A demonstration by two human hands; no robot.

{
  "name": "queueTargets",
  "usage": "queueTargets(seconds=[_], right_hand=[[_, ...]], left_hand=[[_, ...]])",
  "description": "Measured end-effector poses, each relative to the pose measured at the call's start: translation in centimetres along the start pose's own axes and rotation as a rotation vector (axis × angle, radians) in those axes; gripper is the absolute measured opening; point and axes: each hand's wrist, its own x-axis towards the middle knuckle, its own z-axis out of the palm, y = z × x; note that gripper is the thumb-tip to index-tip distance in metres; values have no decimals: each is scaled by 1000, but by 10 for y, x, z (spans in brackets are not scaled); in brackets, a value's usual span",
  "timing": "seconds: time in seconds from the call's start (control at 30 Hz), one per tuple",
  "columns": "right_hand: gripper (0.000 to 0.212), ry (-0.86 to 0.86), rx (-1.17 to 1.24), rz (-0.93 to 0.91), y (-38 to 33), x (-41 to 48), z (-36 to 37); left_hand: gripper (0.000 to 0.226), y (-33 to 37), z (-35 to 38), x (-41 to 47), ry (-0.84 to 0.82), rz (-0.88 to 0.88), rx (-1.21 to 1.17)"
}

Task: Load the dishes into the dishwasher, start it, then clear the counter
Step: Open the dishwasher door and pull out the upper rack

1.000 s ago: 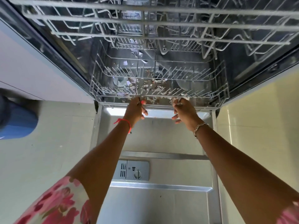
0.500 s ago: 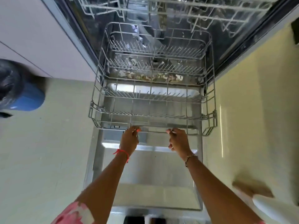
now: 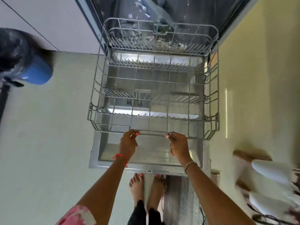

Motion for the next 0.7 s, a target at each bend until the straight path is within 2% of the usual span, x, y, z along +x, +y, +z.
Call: queueTargets(seconds=[0.3,0.43,0.53,0.7], right_hand=[[25,-15,-55,5,3,-38,-5],[18,-14,-84,40,-7,-47,-8],[25,-21,-59,125,-24,-51,-19],[27,-36,-43,90,-94,-51,-48]], left_hand=[[28,-12,-1,-29,-33,-45,-21],[29,-7,-3,-33,-60,-62,1],[26,16,-14,-41,-122,-77,5],[27,88,-46,-46,-150,-143,-121]])
